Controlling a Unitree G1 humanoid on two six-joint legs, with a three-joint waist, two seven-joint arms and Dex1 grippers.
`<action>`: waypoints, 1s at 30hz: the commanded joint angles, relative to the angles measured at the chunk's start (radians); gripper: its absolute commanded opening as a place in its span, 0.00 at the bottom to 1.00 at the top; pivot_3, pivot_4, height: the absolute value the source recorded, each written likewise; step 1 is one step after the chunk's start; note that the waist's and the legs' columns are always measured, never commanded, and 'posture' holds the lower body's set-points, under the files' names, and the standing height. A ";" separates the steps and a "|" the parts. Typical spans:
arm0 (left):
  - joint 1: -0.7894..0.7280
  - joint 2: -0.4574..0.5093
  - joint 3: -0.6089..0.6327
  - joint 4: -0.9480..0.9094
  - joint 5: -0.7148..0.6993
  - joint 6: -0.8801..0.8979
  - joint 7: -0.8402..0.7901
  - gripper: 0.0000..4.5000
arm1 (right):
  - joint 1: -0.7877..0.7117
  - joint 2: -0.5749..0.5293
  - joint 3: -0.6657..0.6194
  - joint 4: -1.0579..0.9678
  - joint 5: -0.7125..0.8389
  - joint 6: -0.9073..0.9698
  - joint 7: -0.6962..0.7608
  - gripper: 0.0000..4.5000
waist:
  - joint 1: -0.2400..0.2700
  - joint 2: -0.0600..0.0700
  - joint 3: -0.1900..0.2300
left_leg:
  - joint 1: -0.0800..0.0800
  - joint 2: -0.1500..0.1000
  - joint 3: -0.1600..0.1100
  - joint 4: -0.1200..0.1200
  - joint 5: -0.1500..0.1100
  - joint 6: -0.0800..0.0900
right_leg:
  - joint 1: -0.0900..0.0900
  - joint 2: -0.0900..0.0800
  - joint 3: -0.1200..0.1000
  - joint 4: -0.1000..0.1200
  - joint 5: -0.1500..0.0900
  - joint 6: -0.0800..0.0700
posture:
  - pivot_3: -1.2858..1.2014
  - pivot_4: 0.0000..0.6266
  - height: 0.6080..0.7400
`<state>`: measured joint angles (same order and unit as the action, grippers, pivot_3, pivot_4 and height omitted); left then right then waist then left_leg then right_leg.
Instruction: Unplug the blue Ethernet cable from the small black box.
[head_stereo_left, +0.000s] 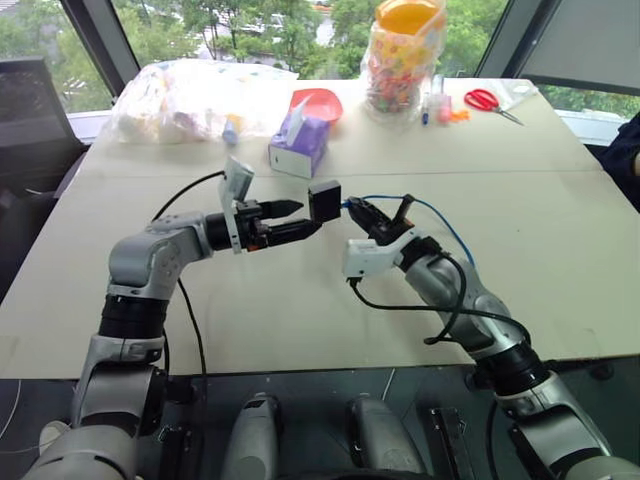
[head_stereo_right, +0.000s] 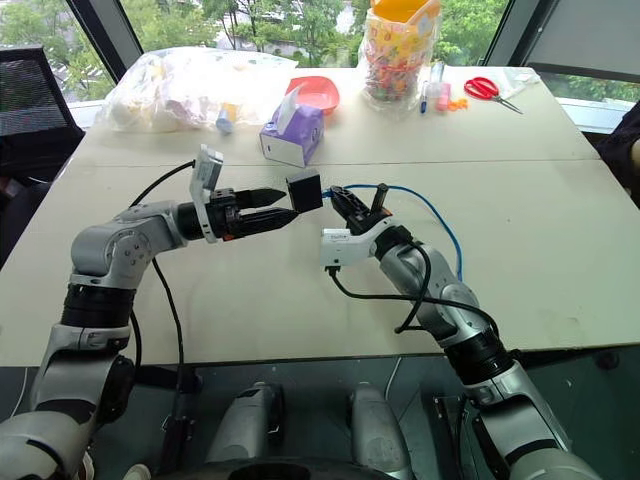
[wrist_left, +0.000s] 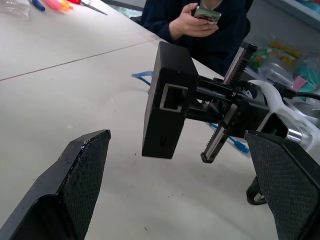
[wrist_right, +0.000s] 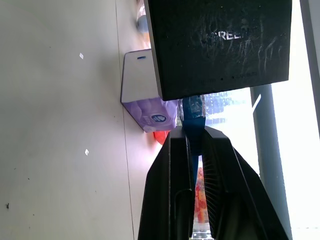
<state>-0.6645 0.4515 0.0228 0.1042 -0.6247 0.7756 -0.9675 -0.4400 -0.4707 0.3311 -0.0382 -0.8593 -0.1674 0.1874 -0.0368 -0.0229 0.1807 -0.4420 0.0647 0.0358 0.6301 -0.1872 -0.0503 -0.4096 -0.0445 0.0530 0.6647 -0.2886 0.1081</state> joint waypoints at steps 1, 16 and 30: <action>-0.023 -0.017 0.014 0.000 0.015 -0.045 0.023 1.00 | 0.006 -0.006 0.000 -0.069 0.011 -0.025 0.005 0.00 | 0.000 0.000 0.000 | 0.000 0.000 0.000 0.000 0.000 0.000 | 0.000 0.000 0.000 0.000 0.000 0.000 | 0.52 0.24 0.96; 0.003 -0.007 -0.005 -0.008 0.026 -0.048 -0.001 0.10 | 0.012 -0.007 -0.027 -0.109 0.068 -0.011 0.077 0.00 | 0.001 0.000 0.000 | 0.000 0.000 0.000 0.000 0.000 0.000 | 0.000 0.000 0.000 0.000 0.000 0.000 | 0.52 0.24 0.96; 0.026 0.209 -0.038 -0.031 0.023 -0.038 -0.242 0.10 | -0.231 -0.062 -0.151 -0.221 0.836 0.602 0.874 0.94 | -0.002 0.000 0.000 | 0.000 0.001 -0.001 0.000 0.000 0.000 | 0.001 0.000 -0.002 0.000 0.000 0.000 | 0.52 0.24 0.96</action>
<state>-0.6346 0.6404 -0.0242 0.1118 -0.5797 0.7377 -1.1658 -0.6329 -0.5190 0.2218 -0.2126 -0.1273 0.3397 0.9833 -0.0392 -0.0227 0.1810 -0.4419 0.0654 0.0346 0.6296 -0.1872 -0.0502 -0.4090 -0.0443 0.0512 0.6649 -0.2886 0.1080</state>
